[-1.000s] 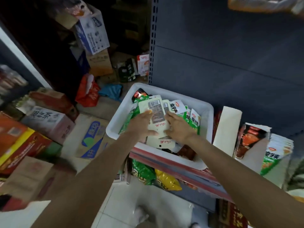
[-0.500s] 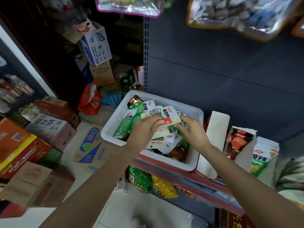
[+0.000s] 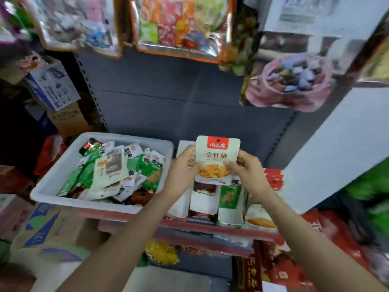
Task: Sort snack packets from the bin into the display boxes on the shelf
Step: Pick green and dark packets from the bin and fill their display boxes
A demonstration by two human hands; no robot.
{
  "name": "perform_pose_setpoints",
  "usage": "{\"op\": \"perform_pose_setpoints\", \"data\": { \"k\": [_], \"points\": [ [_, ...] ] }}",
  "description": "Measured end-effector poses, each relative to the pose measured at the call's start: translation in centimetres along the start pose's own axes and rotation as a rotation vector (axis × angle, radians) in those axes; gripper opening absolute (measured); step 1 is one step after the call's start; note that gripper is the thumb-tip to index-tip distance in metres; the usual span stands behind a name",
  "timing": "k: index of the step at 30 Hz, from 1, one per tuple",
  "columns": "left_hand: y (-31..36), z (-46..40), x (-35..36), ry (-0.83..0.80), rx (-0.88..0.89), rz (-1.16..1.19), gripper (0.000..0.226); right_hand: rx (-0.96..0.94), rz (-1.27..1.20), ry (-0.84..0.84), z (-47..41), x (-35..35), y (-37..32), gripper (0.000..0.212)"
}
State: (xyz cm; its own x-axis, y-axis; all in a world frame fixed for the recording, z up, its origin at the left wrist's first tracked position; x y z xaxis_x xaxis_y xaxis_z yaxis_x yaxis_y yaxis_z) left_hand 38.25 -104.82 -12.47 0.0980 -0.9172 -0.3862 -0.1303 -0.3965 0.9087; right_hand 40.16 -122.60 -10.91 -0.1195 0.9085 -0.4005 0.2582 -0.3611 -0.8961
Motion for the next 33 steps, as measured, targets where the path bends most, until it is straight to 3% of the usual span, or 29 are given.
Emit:
{"op": "perform_pose_setpoints", "data": {
  "k": [10,15,18,21,23,27,33],
  "points": [
    [6.1,-1.3,11.1,-0.023,0.057,-0.012,0.013,0.02,-0.056,0.147,1.8,-11.8,3.9,0.019],
    [5.8,-1.8,14.5,-0.149,-0.017,-0.119,0.013,0.121,0.053,0.11,2.4,-14.0,6.7,0.015],
    [5.5,-1.8,15.4,-0.145,-0.047,-0.197,0.015,0.14,0.026,0.176,2.9,-15.3,7.8,0.011],
    [6.2,-1.7,15.2,-0.13,-0.027,-0.122,0.03,0.16,-0.008,0.168,3.1,-15.8,8.1,0.008],
    [6.6,-1.9,15.2,-0.149,0.021,-0.158,0.035,0.18,0.067,0.109,3.0,-15.6,8.2,0.014],
    [6.3,-1.9,15.4,-0.167,0.128,-0.36,0.016,0.164,0.298,0.075,3.1,-15.1,8.3,0.005],
    [5.4,-1.9,16.1,-0.259,0.151,-0.535,0.018,0.13,0.456,0.032,3.3,-14.6,8.6,0.013]
  ]
}}
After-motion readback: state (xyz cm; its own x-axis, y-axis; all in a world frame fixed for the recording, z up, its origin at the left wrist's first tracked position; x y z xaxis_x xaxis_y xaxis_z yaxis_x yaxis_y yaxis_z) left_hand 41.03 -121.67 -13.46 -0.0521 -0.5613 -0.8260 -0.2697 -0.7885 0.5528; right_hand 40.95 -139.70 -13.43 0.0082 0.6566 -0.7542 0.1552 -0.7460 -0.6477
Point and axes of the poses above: each hand's wrist, its own z-axis away from the middle knuckle, its own x-axis out of the palm, y = z × x, the point moved 5 cm from there along -z, towards the middle knuckle, and after that the axes turned 1 degree about -z, right-handed, at the moved point
